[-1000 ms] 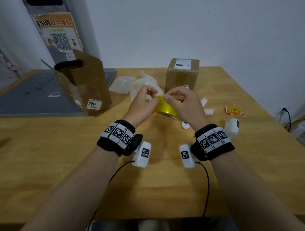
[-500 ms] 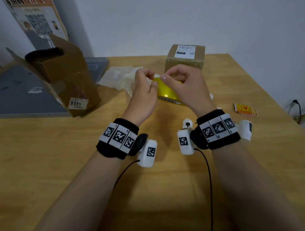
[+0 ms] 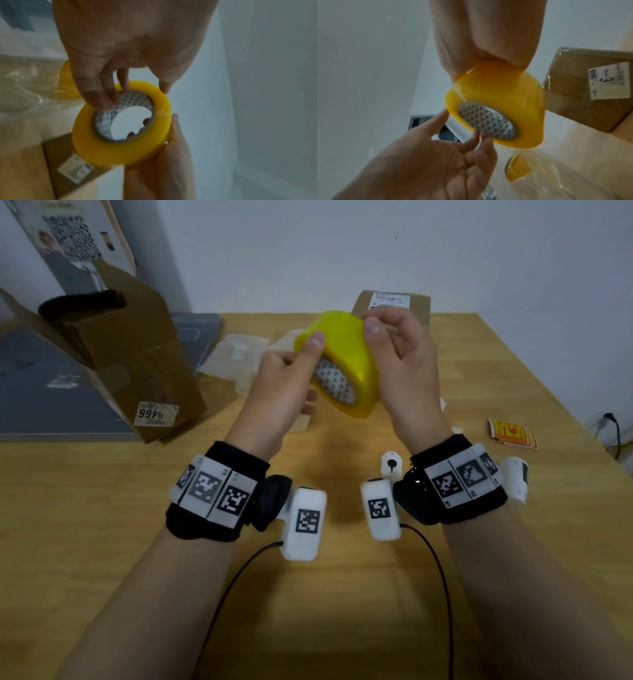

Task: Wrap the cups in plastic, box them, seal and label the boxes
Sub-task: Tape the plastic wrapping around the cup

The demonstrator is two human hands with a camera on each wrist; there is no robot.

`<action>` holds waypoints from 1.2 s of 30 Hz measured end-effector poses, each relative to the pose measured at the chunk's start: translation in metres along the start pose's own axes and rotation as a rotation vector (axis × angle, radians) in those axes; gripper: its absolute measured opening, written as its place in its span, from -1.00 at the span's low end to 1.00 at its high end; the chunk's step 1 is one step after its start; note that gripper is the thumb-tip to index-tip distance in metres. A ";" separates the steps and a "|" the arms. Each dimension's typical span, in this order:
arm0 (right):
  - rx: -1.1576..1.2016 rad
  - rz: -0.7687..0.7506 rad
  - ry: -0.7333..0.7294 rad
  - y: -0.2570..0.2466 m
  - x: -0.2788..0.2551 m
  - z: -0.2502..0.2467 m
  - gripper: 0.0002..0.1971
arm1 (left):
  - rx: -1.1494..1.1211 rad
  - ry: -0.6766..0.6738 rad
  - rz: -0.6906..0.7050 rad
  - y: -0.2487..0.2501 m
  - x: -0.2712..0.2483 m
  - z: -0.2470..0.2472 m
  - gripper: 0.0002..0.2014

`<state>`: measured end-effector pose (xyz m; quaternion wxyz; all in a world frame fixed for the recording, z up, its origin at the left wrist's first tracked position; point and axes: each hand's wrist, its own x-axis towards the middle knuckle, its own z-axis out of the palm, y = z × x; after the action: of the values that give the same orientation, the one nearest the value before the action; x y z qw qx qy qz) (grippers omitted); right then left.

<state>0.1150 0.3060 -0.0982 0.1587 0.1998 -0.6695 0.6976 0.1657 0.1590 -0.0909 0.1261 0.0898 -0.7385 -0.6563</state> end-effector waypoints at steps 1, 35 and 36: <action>0.030 0.004 -0.025 -0.003 0.000 0.001 -0.90 | -0.057 -0.079 -0.047 0.004 -0.003 0.000 -0.51; -0.038 0.498 -0.375 -0.040 0.000 -0.019 -0.76 | -0.146 -0.124 -0.136 0.007 -0.012 -0.004 -0.76; -0.048 0.485 -0.355 -0.040 -0.001 -0.018 -0.78 | -0.150 -0.109 -0.149 0.007 -0.011 -0.005 -0.77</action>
<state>0.1338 0.3258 -0.0645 -0.1275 0.1492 -0.7311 0.6534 0.1783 0.1583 -0.0846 0.0431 0.0990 -0.6842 -0.7213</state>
